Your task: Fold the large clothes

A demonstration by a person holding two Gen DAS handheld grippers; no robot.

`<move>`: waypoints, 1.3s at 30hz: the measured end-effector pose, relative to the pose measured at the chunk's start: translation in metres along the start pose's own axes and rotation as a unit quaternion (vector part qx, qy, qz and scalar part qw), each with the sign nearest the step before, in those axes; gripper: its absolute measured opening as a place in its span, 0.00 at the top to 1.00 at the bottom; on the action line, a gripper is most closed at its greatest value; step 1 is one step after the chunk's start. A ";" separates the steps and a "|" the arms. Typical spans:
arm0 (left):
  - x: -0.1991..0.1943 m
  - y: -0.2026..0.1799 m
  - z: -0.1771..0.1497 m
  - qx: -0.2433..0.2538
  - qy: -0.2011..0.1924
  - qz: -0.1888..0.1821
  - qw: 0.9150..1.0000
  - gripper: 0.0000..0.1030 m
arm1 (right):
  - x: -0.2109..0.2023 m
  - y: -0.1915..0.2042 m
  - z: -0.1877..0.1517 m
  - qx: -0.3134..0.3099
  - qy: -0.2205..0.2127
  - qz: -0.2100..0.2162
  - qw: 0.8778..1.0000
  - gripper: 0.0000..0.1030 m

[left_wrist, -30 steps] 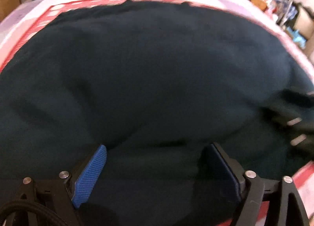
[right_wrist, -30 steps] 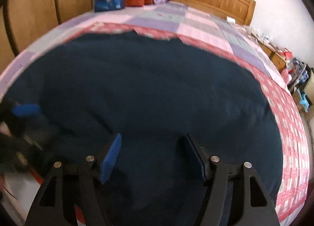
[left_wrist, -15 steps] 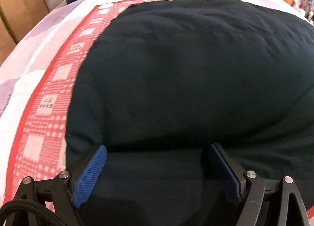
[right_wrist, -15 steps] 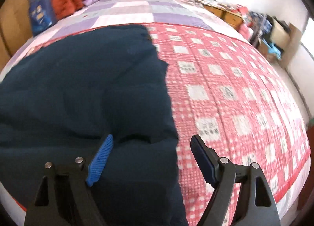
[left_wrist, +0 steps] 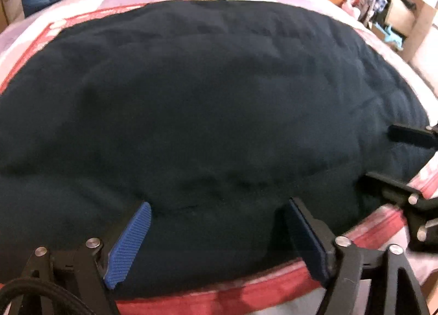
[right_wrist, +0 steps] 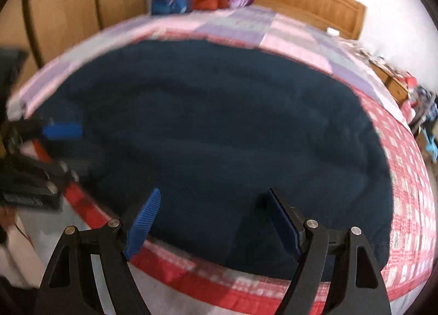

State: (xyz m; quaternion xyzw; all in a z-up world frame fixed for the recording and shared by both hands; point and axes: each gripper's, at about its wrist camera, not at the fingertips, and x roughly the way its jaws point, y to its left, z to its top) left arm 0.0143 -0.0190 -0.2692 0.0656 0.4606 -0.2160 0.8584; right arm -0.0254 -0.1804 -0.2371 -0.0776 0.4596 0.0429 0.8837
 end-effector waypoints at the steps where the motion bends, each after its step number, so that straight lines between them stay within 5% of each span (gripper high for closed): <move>1: 0.002 0.011 -0.003 0.002 -0.002 0.019 1.000 0.17 | 0.001 -0.012 -0.008 0.004 -0.001 -0.023 1.000 0.20; 4: 0.006 0.072 -0.008 -0.043 0.004 0.082 0.996 0.17 | 0.000 -0.092 -0.037 0.096 0.013 -0.093 0.991 0.20; 7: 0.005 0.111 -0.014 -0.036 0.009 0.118 0.992 0.16 | -0.006 -0.173 -0.071 0.174 0.042 -0.147 0.973 0.20; 10: 0.003 0.121 -0.009 -0.004 0.020 0.143 0.989 0.16 | -0.012 -0.221 -0.092 0.211 0.086 -0.200 0.953 0.22; 13: -0.009 0.134 0.007 -0.061 0.011 0.153 0.986 0.22 | -0.028 -0.245 -0.098 0.248 0.096 -0.242 0.933 0.27; 16: -0.012 0.120 0.035 -0.069 -0.016 0.127 0.989 0.22 | -0.044 -0.222 -0.074 0.217 0.045 -0.216 0.951 0.27; 20: 0.022 0.066 0.080 -0.008 0.000 0.067 0.998 0.22 | -0.023 -0.170 -0.011 0.149 -0.005 -0.111 0.983 0.27; 25: 0.072 0.039 0.152 -0.046 -0.004 0.026 0.999 0.08 | 0.052 -0.103 0.098 0.108 -0.004 0.005 0.994 0.27; 28: 0.094 0.042 0.178 -0.055 -0.008 0.027 0.998 0.07 | 0.093 -0.099 0.134 0.082 0.006 -0.004 0.997 0.20; 32: 0.121 0.053 0.198 0.009 -0.004 0.060 0.998 0.04 | 0.129 -0.119 0.160 0.015 0.017 -0.022 1.000 0.13; 39: 0.125 0.173 0.193 -0.077 0.028 0.142 0.986 0.02 | 0.149 -0.247 0.138 0.152 0.053 -0.100 0.982 0.12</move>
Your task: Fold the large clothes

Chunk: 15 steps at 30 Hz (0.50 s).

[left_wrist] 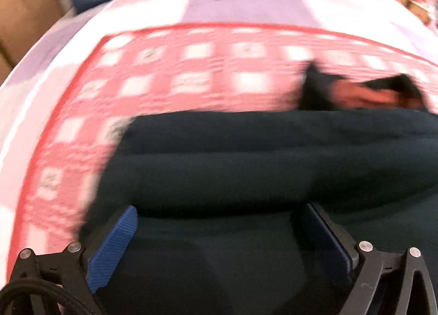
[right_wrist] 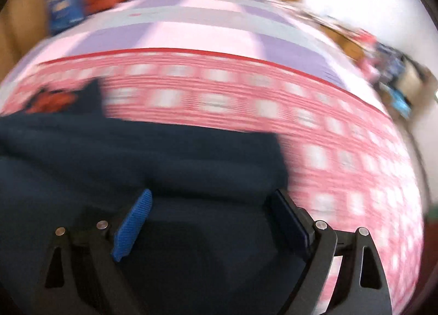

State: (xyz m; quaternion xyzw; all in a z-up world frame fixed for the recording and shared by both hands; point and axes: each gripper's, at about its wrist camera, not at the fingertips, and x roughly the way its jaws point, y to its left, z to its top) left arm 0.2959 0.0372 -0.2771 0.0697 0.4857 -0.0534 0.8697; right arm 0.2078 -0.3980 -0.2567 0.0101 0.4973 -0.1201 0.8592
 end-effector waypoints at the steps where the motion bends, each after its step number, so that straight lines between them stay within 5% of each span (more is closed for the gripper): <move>1: 0.002 0.010 0.001 -0.005 0.007 0.006 1.000 0.03 | 0.006 -0.013 -0.001 0.010 0.018 0.000 1.000 0.12; 5: -0.013 0.002 0.007 0.015 -0.008 0.022 1.000 0.14 | -0.008 -0.030 0.002 0.045 0.004 -0.079 0.996 0.13; 8: -0.034 -0.041 0.008 0.036 -0.032 -0.061 0.997 0.14 | -0.039 0.011 0.005 0.028 -0.060 -0.002 0.998 0.13; 11: -0.044 -0.103 0.003 0.084 -0.029 -0.150 0.985 0.14 | -0.056 0.094 0.007 -0.069 -0.083 0.084 0.991 0.13; 13: -0.038 -0.124 0.002 0.109 -0.019 -0.154 0.982 0.22 | -0.052 0.142 0.007 -0.132 -0.071 0.115 0.982 0.15; 15: -0.020 -0.121 0.007 0.103 -0.010 -0.147 0.984 0.13 | -0.035 0.151 0.011 -0.138 -0.048 0.118 0.982 0.15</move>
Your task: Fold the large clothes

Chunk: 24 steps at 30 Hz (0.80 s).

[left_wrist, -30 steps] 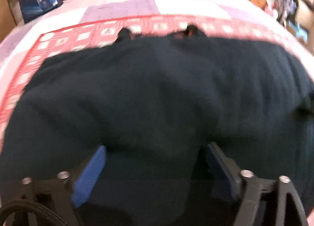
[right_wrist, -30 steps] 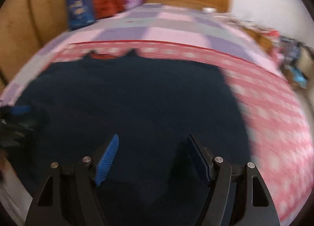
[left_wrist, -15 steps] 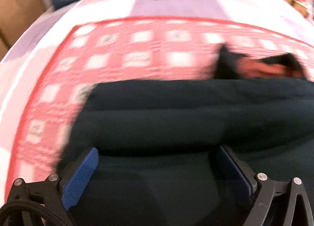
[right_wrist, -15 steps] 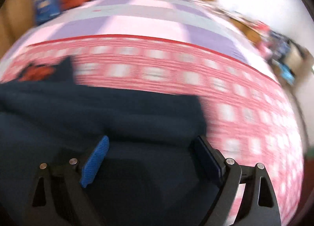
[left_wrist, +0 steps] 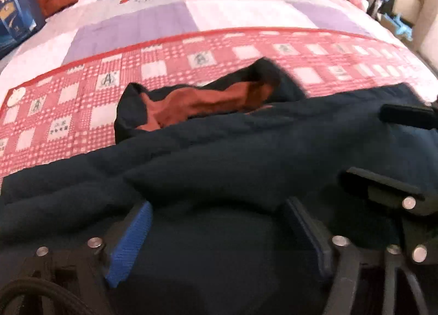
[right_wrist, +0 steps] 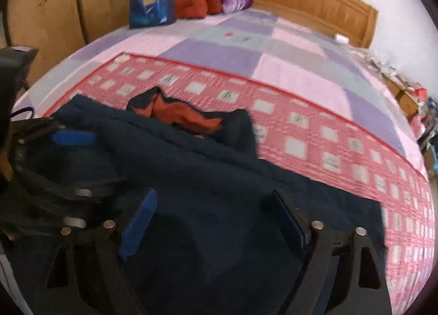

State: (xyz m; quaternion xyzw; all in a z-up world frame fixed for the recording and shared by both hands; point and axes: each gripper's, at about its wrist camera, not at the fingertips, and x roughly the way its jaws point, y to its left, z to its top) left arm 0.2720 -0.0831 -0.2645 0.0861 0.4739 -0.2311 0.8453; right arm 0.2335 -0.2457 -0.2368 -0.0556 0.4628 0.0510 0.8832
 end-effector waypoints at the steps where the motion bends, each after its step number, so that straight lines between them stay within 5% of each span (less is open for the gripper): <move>1: 0.004 0.012 0.002 -0.020 0.005 -0.002 1.000 0.12 | 0.010 -0.008 0.002 0.010 0.015 -0.011 1.000 0.15; 3: 0.011 0.042 0.007 -0.042 0.012 0.028 0.999 0.12 | 0.023 -0.050 0.000 0.059 0.029 -0.011 0.998 0.15; 8: 0.009 0.136 -0.003 -0.103 0.046 0.120 0.986 0.12 | 0.030 -0.182 -0.033 0.186 0.078 -0.101 0.974 0.16; 10: 0.006 0.159 -0.008 -0.123 0.051 0.110 0.985 0.20 | 0.025 -0.212 -0.048 0.188 0.108 -0.156 0.964 0.15; 13: -0.001 0.154 -0.010 -0.086 0.055 0.122 0.987 0.26 | 0.013 -0.241 -0.066 0.238 0.102 -0.132 0.957 0.16; 17: -0.027 0.144 -0.011 -0.112 0.024 0.114 0.987 0.29 | -0.018 -0.223 -0.067 0.201 0.057 -0.194 0.958 0.16; 20: -0.066 0.093 -0.029 -0.084 -0.026 0.046 0.995 0.25 | -0.060 -0.171 -0.069 0.176 -0.029 -0.128 0.976 0.16; 24: -0.089 0.007 -0.081 -0.041 -0.027 -0.002 0.999 0.24 | -0.096 -0.058 -0.089 0.077 -0.066 -0.026 0.995 0.16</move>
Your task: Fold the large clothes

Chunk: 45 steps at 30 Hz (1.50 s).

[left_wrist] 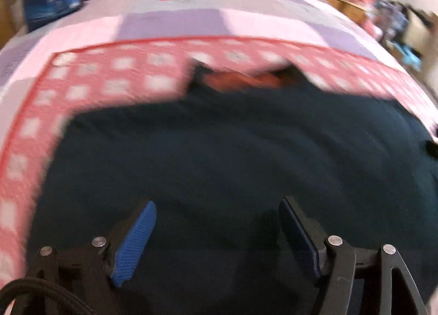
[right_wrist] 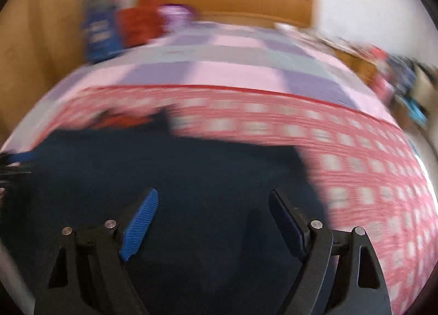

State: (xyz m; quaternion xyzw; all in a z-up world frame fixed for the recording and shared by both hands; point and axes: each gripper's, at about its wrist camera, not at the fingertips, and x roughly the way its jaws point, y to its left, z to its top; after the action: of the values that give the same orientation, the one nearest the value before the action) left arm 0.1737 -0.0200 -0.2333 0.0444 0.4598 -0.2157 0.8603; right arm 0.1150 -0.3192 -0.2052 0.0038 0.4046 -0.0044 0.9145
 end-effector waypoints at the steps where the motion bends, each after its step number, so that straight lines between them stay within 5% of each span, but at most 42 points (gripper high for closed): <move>1: -0.006 -0.015 -0.016 0.001 0.001 -0.007 1.000 0.24 | -0.006 0.021 -0.008 -0.016 0.000 0.016 1.000 0.16; 3: -0.014 -0.036 -0.041 0.000 -0.002 0.002 1.000 0.23 | -0.017 0.061 -0.029 -0.049 0.004 0.047 0.998 0.16; 6: -0.014 -0.034 -0.069 -0.007 -0.001 0.030 1.000 0.22 | -0.006 0.082 -0.069 -0.094 0.050 0.023 0.994 0.16; 16: -0.028 0.072 -0.092 -0.044 0.029 0.147 0.988 0.18 | -0.021 -0.114 -0.110 0.062 0.080 -0.111 0.989 0.16; 24: -0.066 0.123 -0.116 -0.142 0.070 0.246 0.956 0.21 | -0.050 -0.162 -0.133 0.081 0.143 -0.210 0.964 0.16; 26: -0.084 0.118 -0.121 -0.146 0.082 0.248 0.954 0.22 | -0.068 -0.172 -0.139 0.105 0.156 -0.202 0.961 0.16; 33: -0.155 0.036 -0.110 -0.134 0.101 0.199 0.966 0.22 | -0.169 -0.091 -0.114 0.087 0.126 -0.082 0.985 0.16; 38: -0.198 -0.030 -0.094 -0.117 0.107 0.151 0.976 0.20 | -0.233 -0.009 -0.103 0.117 0.147 -0.017 0.982 0.16; 45: -0.283 -0.074 -0.095 -0.094 0.086 0.148 0.981 0.14 | -0.313 0.100 -0.093 0.111 0.139 0.031 0.984 0.16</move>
State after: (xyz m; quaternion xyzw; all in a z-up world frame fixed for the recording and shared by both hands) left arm -0.0673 0.0323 -0.0498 0.0491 0.5390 -0.0370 0.8401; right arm -0.1635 -0.2165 -0.0361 0.1184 0.5244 -0.0199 0.8430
